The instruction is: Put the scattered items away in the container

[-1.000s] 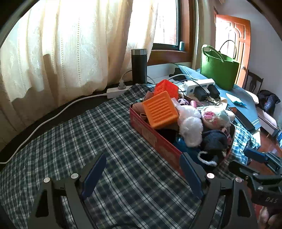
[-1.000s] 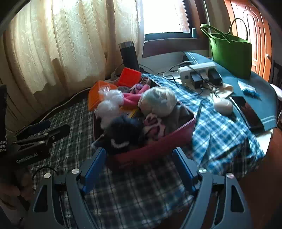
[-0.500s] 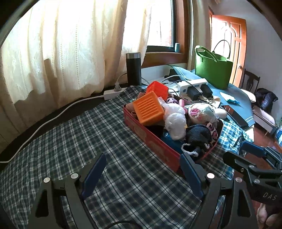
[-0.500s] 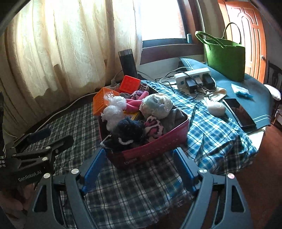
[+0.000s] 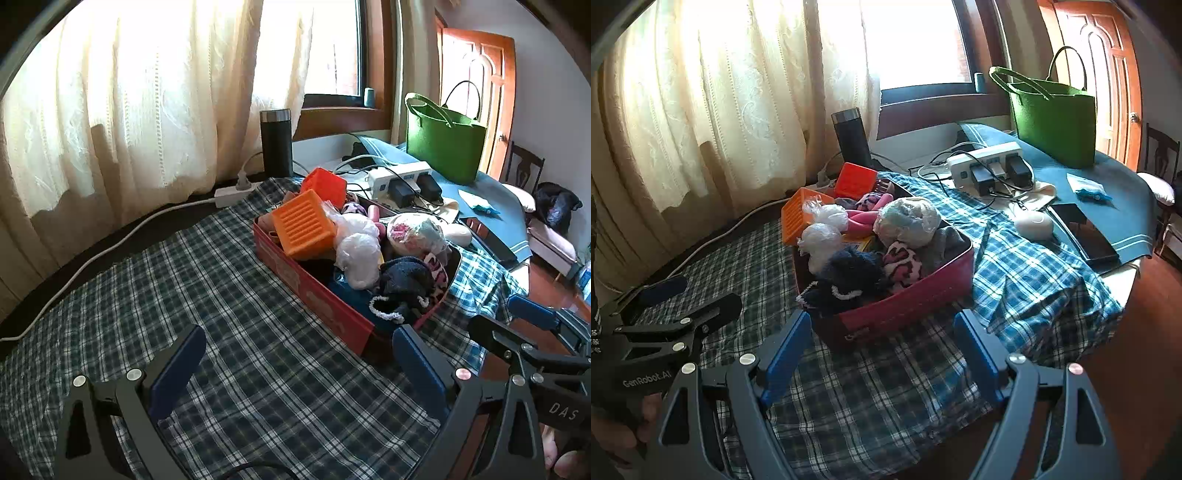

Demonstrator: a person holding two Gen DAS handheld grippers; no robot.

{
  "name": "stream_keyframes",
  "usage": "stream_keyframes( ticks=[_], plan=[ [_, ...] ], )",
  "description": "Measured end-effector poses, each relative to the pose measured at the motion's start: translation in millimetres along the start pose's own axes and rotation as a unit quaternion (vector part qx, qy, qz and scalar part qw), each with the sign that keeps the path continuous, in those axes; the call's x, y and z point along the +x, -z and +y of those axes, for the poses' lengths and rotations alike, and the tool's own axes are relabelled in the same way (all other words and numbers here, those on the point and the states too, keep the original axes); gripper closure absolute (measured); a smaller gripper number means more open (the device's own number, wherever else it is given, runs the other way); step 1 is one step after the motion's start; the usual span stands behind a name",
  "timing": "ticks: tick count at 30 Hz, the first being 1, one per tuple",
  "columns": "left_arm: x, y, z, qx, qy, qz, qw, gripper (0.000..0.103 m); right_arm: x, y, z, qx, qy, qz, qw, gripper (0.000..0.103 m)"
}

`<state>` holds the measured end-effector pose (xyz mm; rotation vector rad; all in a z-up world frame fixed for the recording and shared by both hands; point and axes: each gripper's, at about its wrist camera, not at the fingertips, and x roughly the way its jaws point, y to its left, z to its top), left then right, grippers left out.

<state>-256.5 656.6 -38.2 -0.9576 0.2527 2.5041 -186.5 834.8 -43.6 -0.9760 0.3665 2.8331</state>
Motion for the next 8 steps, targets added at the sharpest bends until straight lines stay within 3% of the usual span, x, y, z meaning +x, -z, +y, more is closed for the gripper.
stream_keyframes(
  ticks=[8],
  plan=[
    [-2.2, 2.1, -4.2, 0.011, 0.005, -0.002, 0.9999, 0.000, 0.5, 1.1, -1.9, 0.001, 0.004, -0.001, 1.000, 0.020]
  ],
)
